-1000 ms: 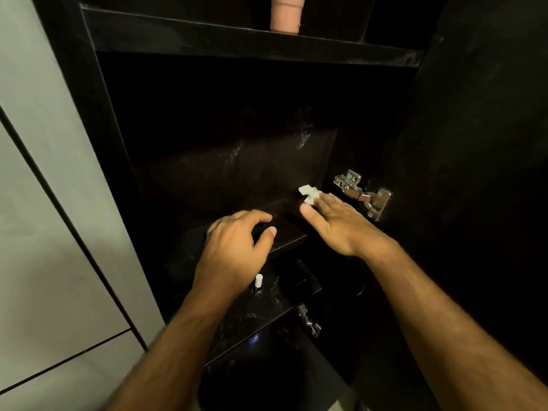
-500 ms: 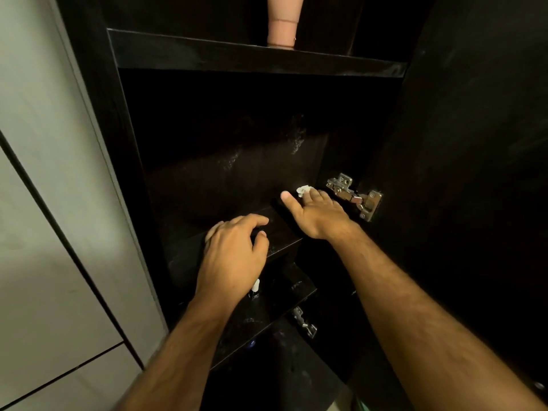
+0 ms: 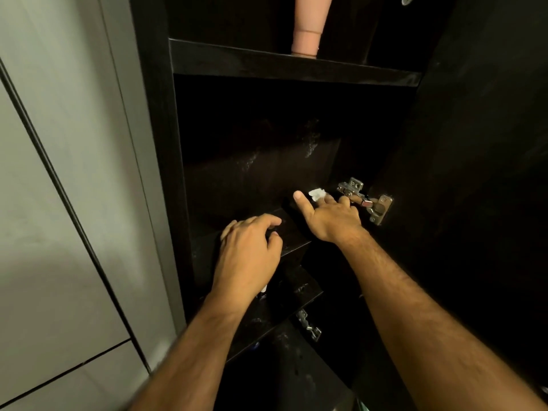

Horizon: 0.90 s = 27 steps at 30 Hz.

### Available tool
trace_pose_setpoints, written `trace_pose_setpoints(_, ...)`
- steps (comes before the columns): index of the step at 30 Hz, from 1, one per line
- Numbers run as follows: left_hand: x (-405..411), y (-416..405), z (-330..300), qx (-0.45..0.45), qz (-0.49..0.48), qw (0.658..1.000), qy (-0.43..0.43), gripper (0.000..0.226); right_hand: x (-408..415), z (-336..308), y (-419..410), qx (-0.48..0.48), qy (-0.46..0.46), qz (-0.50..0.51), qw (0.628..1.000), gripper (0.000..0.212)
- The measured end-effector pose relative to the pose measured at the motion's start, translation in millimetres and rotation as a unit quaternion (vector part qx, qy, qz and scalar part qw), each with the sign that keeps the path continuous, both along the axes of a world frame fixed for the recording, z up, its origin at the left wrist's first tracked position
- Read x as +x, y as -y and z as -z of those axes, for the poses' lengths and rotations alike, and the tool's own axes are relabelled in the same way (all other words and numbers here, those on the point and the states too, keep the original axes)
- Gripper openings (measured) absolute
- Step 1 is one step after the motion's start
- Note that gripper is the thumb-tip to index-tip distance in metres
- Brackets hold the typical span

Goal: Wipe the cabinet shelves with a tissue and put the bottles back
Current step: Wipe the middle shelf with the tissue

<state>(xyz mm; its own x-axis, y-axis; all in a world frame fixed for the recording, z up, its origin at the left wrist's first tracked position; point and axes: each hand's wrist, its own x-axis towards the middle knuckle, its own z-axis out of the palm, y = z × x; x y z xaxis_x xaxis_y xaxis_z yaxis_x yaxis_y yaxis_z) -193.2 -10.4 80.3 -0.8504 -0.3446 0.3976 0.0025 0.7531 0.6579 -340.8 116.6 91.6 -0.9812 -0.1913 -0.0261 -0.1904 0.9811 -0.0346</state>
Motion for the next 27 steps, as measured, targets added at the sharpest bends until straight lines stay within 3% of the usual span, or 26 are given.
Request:
trace_pose_setpoints(4, 0, -1, 1, -0.008, 0.004, 1.000, 0.006, 0.031, -8, 2, 0, -0.039, 0.020, -0.022, 0.999, 0.097)
trace_pose_setpoints(8, -2, 1, 2, -0.017, 0.012, 1.000, 0.007, 0.030, 6, 9, -26, -0.088, 0.016, -0.025, 0.996, 0.104)
trace_pose_setpoints(12, -4, 1, 3, -0.017, 0.010, 1.000, -0.001, 0.030, 23, 16, -41, -0.075, -0.003, -0.014, 0.997, 0.114)
trace_pose_setpoints(15, -4, 1, 3, -0.024, 0.012, 1.000, 0.006, 0.030, 12, 10, -26, -0.069, 0.017, -0.009, 0.997, 0.109)
trace_pose_setpoints(20, -4, 1, 2, -0.027, 0.019, 0.999, 0.013, 0.030, -7, 7, -14, -0.119, 0.054, -0.051, 0.990, 0.094)
trace_pose_setpoints(24, -3, 2, 2, -0.026, 0.018, 0.999, 0.013, 0.030, -6, 2, -25, -0.215, 0.055, -0.089, 0.971, 0.097)
trace_pose_setpoints(27, -3, 2, 2, -0.028, 0.016, 0.999, 0.011, 0.030, -5, 3, -27, -0.210, 0.020, -0.142, 0.967, 0.103)
